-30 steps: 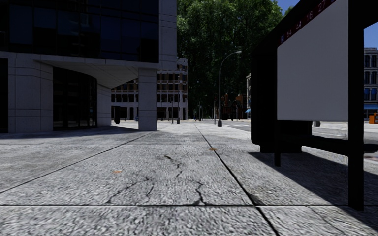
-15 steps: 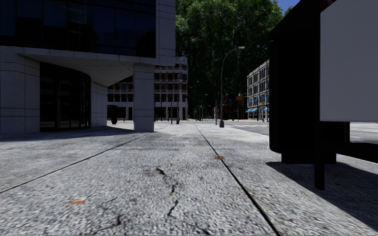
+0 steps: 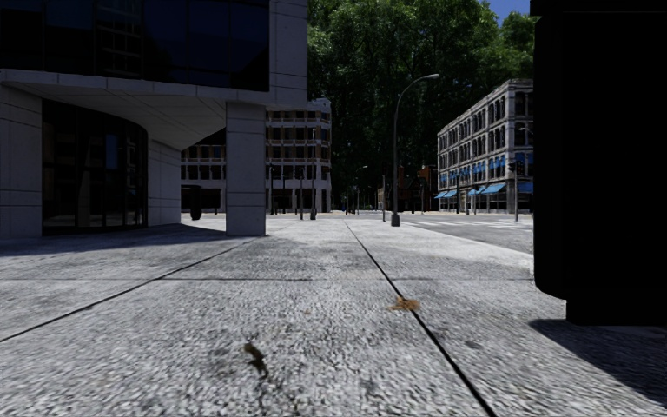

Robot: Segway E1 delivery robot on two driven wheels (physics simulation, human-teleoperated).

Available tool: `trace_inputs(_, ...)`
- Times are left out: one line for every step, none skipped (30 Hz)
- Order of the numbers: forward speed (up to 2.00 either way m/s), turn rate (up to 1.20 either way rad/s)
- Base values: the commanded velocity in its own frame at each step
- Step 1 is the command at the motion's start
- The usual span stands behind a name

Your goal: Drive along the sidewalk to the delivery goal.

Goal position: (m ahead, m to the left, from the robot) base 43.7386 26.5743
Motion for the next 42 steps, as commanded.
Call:
trace_inputs(2.00, 0.00)
trace_inputs(2.00, 0.00)
trace_inputs(2.00, 0.00)
trace_inputs(2.00, 0.00)
trace_inputs(2.00, 0.00)
trace_inputs(2.00, 0.00)
trace_inputs(2.00, 0.00)
trace_inputs(2.00, 0.00)
trace_inputs(2.00, 0.00)
trace_inputs(2.00, 0.00)
trace_inputs(2.00, 0.00)
trace_inputs(2.00, 0.00)
trace_inputs(2.00, 0.00)
trace_inputs(2.00, 0.00)
trace_inputs(2.00, 0.00)
trace_inputs(2.00, 0.00)
trace_inputs(2.00, 0.00)
trace_inputs(2.00, 0.00)
trace_inputs(2.00, 0.00)
trace_inputs(2.00, 0.00)
trace_inputs(2.00, 0.00)
trace_inputs(2.00, 0.00)
trace_inputs(2.00, 0.00)
trace_inputs(2.00, 0.00)
trace_inputs(2.00, 0.00)
trace_inputs(2.00, 0.00)
trace_inputs(2.00, 0.00)
trace_inputs(2.00, 0.00)
trace_inputs(2.00, 0.00)
trace_inputs(2.00, 0.00)
trace_inputs(2.00, 0.00)
trace_inputs(2.00, 0.00)
trace_inputs(2.00, 0.00)
trace_inputs(2.00, 0.00)
trace_inputs(2.00, 0.00)
trace_inputs(2.00, 0.00)
trace_inputs(2.00, 0.00)
trace_inputs(2.00, 0.00)
trace_inputs(2.00, 0.00)
trace_inputs(2.00, 0.00)
trace_inputs(2.00, 0.00)
trace_inputs(2.00, 0.00)
